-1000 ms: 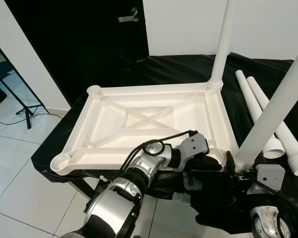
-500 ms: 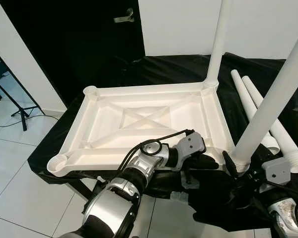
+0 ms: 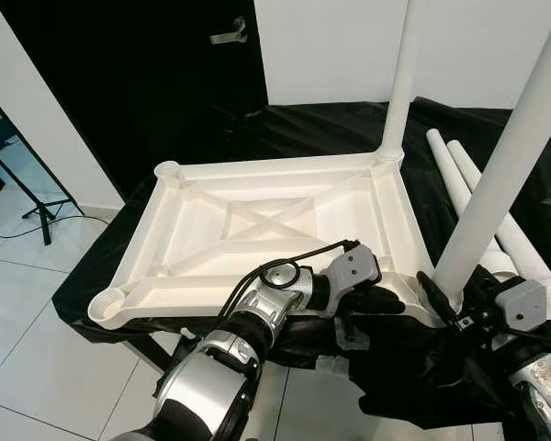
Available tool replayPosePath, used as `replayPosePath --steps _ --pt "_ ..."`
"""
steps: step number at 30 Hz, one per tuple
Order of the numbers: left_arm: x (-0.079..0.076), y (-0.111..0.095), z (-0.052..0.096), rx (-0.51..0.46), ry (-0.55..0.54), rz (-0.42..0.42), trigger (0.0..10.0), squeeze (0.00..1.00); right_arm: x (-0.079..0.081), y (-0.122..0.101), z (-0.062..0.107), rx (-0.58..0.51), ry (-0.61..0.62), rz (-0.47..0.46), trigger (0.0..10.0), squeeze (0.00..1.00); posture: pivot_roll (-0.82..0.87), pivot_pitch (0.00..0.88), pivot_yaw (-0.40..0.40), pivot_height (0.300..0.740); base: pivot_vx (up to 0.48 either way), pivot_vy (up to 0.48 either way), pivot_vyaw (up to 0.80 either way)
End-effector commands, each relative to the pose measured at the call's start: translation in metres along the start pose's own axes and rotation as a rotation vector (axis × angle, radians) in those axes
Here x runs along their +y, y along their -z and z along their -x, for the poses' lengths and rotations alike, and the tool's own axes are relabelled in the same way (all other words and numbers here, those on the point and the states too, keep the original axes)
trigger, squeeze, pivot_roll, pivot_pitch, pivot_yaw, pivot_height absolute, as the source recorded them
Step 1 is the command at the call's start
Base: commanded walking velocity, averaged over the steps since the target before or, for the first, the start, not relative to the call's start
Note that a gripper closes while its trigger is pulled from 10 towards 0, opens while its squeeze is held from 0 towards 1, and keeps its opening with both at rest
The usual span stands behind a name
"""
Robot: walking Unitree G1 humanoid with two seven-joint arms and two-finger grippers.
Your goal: Building children table
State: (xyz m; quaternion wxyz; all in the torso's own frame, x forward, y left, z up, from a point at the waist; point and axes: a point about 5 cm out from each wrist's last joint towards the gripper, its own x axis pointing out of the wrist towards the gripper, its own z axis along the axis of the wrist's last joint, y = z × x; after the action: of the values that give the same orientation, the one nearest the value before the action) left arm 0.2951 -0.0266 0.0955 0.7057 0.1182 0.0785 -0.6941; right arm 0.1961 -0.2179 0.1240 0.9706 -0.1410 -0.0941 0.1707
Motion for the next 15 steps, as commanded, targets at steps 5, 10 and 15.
replayPosePath --steps 5,10,15 --pt "-0.015 0.044 0.0 0.155 -0.092 0.14 10.0 0.0 0.026 0.019 0.012 0.11 0.06 -0.159 0.0 0.0 0.01 0.0 0.082 0.74 0.0 0.0 0.0" --pt "-0.015 0.044 0.001 0.159 -0.091 0.14 10.0 0.0 0.023 0.013 0.016 0.115 0.365 -0.044 0.0 0.0 0.01 0.0 0.09 0.74 0.0 0.0 0.0" --pt "-0.015 0.044 0.001 0.163 -0.083 0.136 10.0 0.0 0.013 0.003 0.021 0.108 0.554 0.036 0.0 0.0 0.01 0.0 0.092 0.74 0.0 0.0 0.0"
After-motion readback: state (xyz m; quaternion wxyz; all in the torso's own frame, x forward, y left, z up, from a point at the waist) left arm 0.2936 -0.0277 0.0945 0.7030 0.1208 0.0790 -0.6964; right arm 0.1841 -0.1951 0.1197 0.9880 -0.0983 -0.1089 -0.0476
